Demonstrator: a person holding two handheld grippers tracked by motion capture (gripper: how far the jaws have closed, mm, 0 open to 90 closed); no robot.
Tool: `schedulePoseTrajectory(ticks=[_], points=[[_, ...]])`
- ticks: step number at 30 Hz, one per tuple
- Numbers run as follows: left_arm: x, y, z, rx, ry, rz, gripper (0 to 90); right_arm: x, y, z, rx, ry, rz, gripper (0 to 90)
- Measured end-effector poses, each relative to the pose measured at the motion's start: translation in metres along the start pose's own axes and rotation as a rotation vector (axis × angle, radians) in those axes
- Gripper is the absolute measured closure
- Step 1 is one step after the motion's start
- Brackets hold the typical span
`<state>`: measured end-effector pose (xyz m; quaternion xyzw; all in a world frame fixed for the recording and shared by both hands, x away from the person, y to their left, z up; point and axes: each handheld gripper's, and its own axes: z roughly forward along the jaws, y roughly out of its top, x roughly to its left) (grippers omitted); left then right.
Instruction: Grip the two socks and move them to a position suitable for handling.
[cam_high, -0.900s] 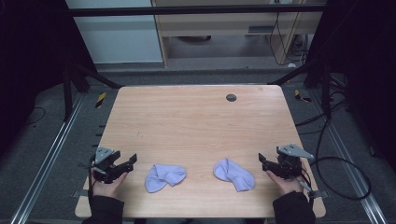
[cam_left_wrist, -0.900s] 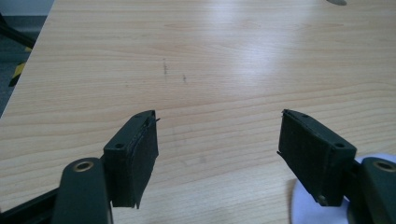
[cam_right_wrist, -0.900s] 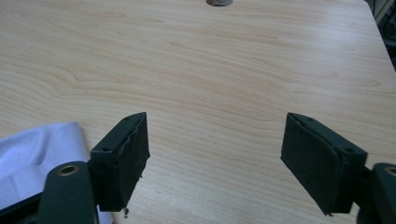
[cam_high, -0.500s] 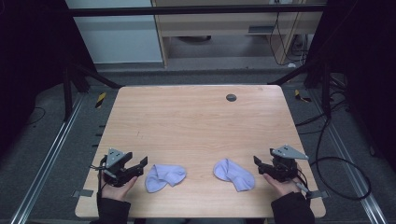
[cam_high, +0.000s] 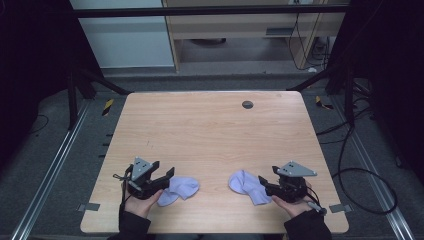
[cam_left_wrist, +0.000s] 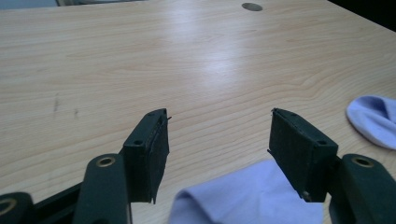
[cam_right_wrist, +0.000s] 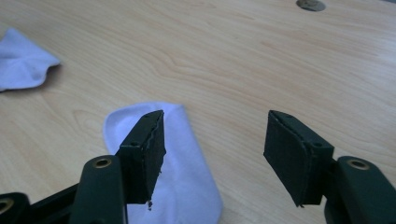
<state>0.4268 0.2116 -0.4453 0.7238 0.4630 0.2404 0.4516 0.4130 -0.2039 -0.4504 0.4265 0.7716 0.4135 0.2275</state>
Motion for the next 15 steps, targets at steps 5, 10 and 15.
schedulePoseTrajectory(ticks=[5,10,15], points=[[-0.017,0.006,0.009,0.004,-0.026,0.032,37.8,0.005,-0.006,-0.001,0.026,0.022,-0.011,42.5],[-0.037,0.01,0.022,0.016,-0.044,0.065,38.7,0.008,-0.014,0.001,0.052,0.03,-0.016,45.9],[-0.054,0.012,0.035,0.024,-0.069,0.082,38.8,0.012,-0.017,0.001,0.06,0.042,-0.025,47.4]])
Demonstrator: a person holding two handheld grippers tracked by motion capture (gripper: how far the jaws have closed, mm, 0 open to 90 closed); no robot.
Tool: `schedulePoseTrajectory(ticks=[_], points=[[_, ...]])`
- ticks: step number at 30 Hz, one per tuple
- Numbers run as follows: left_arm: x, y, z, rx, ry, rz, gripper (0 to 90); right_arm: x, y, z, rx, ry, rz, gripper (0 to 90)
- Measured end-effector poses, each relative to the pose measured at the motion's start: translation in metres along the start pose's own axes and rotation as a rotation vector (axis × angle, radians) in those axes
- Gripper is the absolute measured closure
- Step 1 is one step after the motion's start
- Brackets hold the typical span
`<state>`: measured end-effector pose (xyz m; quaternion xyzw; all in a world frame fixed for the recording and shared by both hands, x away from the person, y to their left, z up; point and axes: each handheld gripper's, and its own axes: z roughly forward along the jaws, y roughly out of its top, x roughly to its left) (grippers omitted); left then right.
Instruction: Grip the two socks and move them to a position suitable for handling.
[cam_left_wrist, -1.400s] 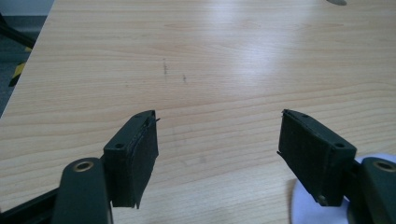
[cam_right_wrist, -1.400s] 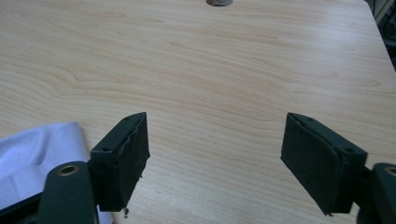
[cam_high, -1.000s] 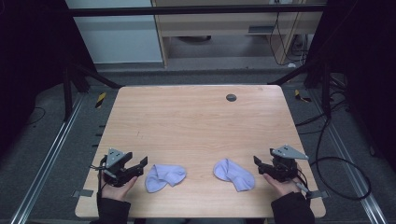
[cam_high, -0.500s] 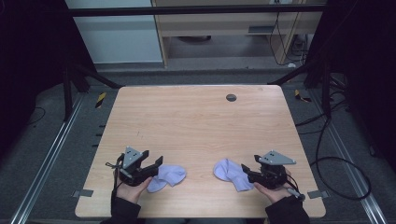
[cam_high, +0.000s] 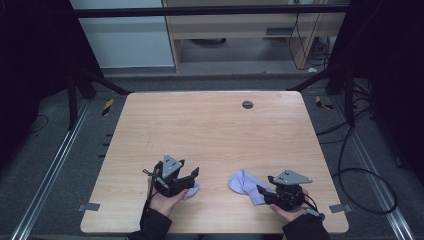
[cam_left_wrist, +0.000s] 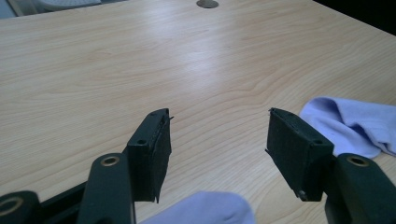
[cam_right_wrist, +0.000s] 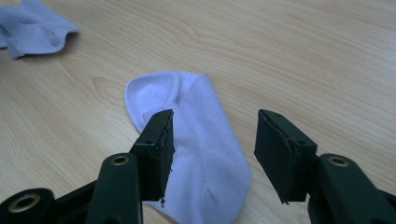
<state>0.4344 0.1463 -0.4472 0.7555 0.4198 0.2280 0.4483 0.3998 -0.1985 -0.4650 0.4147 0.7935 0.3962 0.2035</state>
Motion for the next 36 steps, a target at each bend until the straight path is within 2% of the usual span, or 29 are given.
schedulePoseTrajectory(ticks=[4,10,14,23,24,30,36], points=[[-0.013,0.0,0.011,0.021,-0.015,0.025,39.7,0.002,-0.002,0.001,0.008,0.008,0.0,48.6],[-0.024,-0.003,0.026,0.043,-0.029,0.024,41.0,0.005,-0.006,0.0,0.018,0.023,-0.01,51.6],[-0.033,-0.003,0.033,0.057,-0.036,0.045,41.4,0.009,-0.008,0.001,0.028,0.029,-0.016,52.3],[-0.05,-0.008,0.05,0.08,-0.071,0.045,42.9,0.011,-0.015,0.001,0.047,0.041,-0.019,54.9],[-0.056,-0.01,0.056,0.092,-0.08,0.048,43.1,0.012,-0.015,0.002,0.053,0.041,-0.015,55.3],[-0.068,-0.013,0.068,0.103,-0.103,0.054,44.9,0.013,-0.018,0.004,0.069,0.054,-0.024,57.2],[-0.076,-0.014,0.076,0.117,-0.106,0.072,49.2,0.015,-0.021,0.006,0.092,0.069,-0.029,59.6]])
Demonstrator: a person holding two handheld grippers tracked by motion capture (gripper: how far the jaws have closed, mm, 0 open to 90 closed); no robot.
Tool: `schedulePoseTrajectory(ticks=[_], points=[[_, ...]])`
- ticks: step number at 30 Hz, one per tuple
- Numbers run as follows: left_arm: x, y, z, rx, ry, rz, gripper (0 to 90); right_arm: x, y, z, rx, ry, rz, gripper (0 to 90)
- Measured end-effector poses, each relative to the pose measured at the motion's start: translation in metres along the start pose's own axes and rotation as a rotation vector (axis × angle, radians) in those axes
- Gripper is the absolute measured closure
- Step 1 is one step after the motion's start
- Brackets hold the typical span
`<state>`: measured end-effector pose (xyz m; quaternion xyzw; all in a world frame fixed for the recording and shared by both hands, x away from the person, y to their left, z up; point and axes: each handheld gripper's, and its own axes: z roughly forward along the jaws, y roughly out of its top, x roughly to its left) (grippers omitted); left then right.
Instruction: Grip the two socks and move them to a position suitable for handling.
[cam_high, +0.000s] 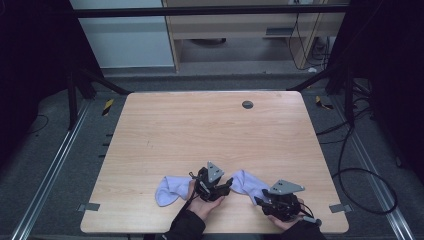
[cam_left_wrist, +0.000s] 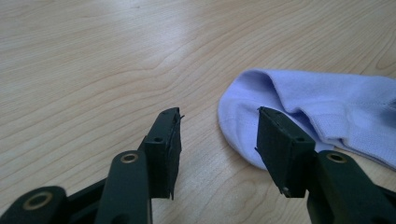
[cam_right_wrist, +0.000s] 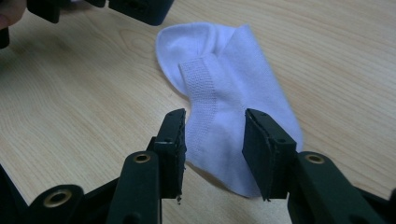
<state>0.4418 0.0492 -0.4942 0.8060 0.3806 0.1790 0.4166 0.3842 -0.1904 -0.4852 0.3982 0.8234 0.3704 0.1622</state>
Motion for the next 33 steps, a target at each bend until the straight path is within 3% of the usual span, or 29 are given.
schedulePoseTrajectory(ticks=[11,16,21,29,33], points=[[-0.007,-0.004,0.016,0.055,0.002,-0.024,64.3,0.003,-0.001,0.006,0.037,0.023,-0.021,63.5],[-0.01,-0.004,0.016,0.055,0.006,-0.017,72.0,0.004,-0.001,0.009,0.058,0.034,-0.03,65.3],[-0.01,-0.004,0.017,0.057,0.01,-0.037,79.0,0.002,-0.002,0.012,0.073,0.035,-0.031,68.9],[-0.012,-0.003,0.018,0.059,0.02,-0.046,87.0,0.002,-0.001,0.014,0.092,0.038,-0.024,83.7],[-0.013,-0.003,0.018,0.061,0.021,-0.042,88.1,0.002,0.001,0.014,0.09,0.038,-0.018,86.1]])
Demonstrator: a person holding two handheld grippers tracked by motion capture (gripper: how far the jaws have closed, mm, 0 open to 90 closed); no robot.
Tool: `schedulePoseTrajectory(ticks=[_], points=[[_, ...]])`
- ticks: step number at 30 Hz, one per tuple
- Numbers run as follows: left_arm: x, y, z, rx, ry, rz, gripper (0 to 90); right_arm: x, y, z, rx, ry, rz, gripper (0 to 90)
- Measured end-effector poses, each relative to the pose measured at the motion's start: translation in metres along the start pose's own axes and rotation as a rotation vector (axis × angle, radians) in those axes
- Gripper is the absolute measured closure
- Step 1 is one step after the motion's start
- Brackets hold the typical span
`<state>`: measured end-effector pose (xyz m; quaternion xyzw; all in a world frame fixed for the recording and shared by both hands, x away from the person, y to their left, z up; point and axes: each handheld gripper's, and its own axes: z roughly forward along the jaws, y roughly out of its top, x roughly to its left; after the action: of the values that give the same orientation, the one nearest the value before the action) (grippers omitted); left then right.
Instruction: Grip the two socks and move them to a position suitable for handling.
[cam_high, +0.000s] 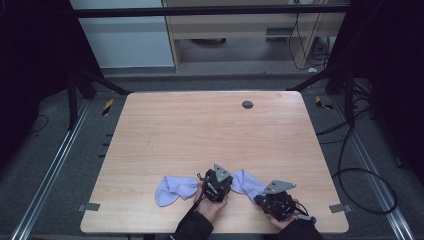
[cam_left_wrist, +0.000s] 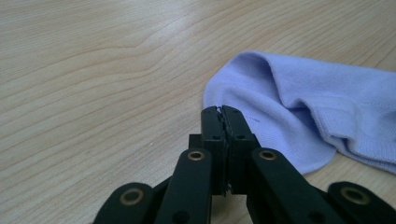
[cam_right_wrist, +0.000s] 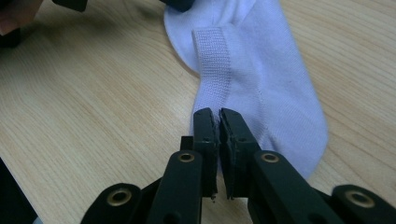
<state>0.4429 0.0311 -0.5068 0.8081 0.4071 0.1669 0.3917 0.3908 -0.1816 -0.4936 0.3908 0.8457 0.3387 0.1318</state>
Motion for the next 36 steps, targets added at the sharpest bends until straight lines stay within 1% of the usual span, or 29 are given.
schedulePoseTrajectory(ticks=[2,4,6,7,10,13,14,17,19,21,27,29,30,32,33,35,36], points=[[0.0,0.0,0.0,0.0,-0.004,-0.002,88.2,0.0,0.001,-0.003,-0.021,0.007,0.007,86.3],[0.001,0.0,0.0,-0.003,-0.007,-0.006,88.3,0.0,0.003,-0.006,-0.054,0.009,0.018,86.3],[0.001,0.0,0.0,-0.002,-0.007,-0.003,88.3,-0.002,0.005,-0.011,-0.086,0.003,0.029,86.5],[0.001,0.0,0.0,-0.002,-0.008,-0.002,88.3,-0.004,0.006,-0.012,-0.098,-0.005,0.035,86.5],[0.001,0.0,0.0,0.002,-0.007,0.003,88.5,-0.009,0.01,-0.016,-0.149,-0.03,0.072,86.5],[0.001,0.0,0.0,-0.001,-0.013,-0.002,88.7,-0.016,0.014,-0.019,-0.19,-0.062,0.119,86.6],[0.002,0.0,0.0,-0.001,-0.016,-0.005,88.7,-0.018,0.015,-0.019,-0.198,-0.081,0.126,86.6],[0.001,0.0,0.0,-0.002,-0.016,-0.008,88.7,-0.025,0.018,-0.017,-0.202,-0.123,0.158,86.6],[0.001,0.0,0.0,-0.003,-0.015,-0.007,88.7,-0.031,0.018,-0.016,-0.196,-0.155,0.168,86.6],[0.002,0.001,0.0,-0.002,-0.018,-0.009,88.8,-0.036,0.018,-0.016,-0.19,-0.173,0.19,86.6],[0.003,0.001,0.002,-0.004,-0.025,-0.024,88.8,-0.046,0.015,-0.019,-0.174,-0.211,0.221,86.6],[0.003,0.002,0.002,-0.002,-0.023,-0.018,88.8,-0.047,0.015,-0.019,-0.165,-0.219,0.23,86.6],[0.003,0.003,0.002,-0.003,-0.021,-0.017,88.8,-0.05,0.014,-0.019,-0.151,-0.242,0.237,86.5],[0.003,0.003,0.003,-0.004,-0.018,-0.018,88.7,-0.053,0.013,-0.019,-0.139,-0.267,0.238,86.2],[0.002,0.003,0.004,-0.005,-0.018,-0.015,88.7,-0.054,0.012,-0.019,-0.13,-0.274,0.248,86.0],[0.002,0.003,0.004,-0.012,-0.022,-0.014,88.3,-0.057,0.01,-0.018,-0.115,-0.299,0.252,83.1],[0.002,0.003,0.004,-0.016,-0.024,-0.014,87.5,-0.059,0.009,-0.018,-0.113,-0.309,0.255,79.0]])
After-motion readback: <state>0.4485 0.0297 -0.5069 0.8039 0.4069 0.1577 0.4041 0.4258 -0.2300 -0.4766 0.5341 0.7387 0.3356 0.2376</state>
